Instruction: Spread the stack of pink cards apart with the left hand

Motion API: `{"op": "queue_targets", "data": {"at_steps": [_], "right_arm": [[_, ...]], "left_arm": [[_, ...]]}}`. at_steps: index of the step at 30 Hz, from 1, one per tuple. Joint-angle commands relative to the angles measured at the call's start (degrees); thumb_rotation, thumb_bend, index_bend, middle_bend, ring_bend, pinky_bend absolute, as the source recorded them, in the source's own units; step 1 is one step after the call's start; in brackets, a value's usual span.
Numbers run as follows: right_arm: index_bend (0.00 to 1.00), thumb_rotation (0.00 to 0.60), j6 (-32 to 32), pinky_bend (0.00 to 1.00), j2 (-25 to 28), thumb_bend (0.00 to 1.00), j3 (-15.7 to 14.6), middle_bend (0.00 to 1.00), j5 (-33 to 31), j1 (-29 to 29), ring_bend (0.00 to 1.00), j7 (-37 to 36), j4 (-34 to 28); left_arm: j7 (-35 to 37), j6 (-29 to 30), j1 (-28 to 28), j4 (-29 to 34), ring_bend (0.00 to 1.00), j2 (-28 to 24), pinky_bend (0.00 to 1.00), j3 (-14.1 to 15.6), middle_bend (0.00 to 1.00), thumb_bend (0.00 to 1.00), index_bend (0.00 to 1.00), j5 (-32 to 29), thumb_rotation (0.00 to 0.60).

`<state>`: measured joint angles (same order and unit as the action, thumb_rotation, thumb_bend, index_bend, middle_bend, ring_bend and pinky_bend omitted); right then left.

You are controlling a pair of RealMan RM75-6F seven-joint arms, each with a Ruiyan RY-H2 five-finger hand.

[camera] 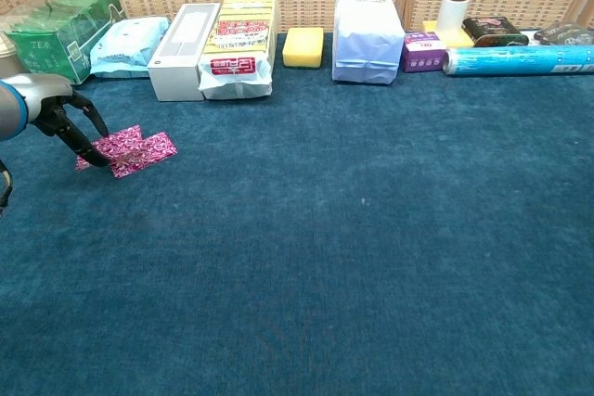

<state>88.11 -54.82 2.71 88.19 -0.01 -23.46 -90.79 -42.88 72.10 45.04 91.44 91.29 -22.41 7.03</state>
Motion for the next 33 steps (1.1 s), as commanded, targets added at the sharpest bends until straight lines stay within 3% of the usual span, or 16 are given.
{"op": "queue_targets", "data": {"at_steps": [1, 11, 33], "right_arm": [[0.06, 0.6, -0.05, 0.0, 0.01, 0.0, 0.01, 0.0, -0.06, 0.02, 0.0, -0.08, 0.03], [0.06, 0.6, -0.22, 0.0, 0.08, 0.0, -0.03, 0.0, -0.09, 0.09, 0.0, -0.36, 0.16], [0.06, 0.6, 0.03, 0.0, 0.39, 0.0, -0.03, 0.0, -0.15, -0.09, 0.0, -2.1, 0.63]], "left_arm": [[-2.0, 1.35, 1.81, -1.64, 0.0, 1.35, 0.14, -1.89, 0.0, 0.2, 0.38, -3.67, 0.6], [-3.99, 2.03, 4.03, -5.34, 0.0, 3.71, 0.15, -5.03, 0.0, 0.21, 0.39, -7.61, 0.6], [-7.14, 2.92, 6.47, -8.64, 0.0, 6.22, 0.15, -7.7, 0.0, 0.21, 0.4, -10.11, 0.6]]}}
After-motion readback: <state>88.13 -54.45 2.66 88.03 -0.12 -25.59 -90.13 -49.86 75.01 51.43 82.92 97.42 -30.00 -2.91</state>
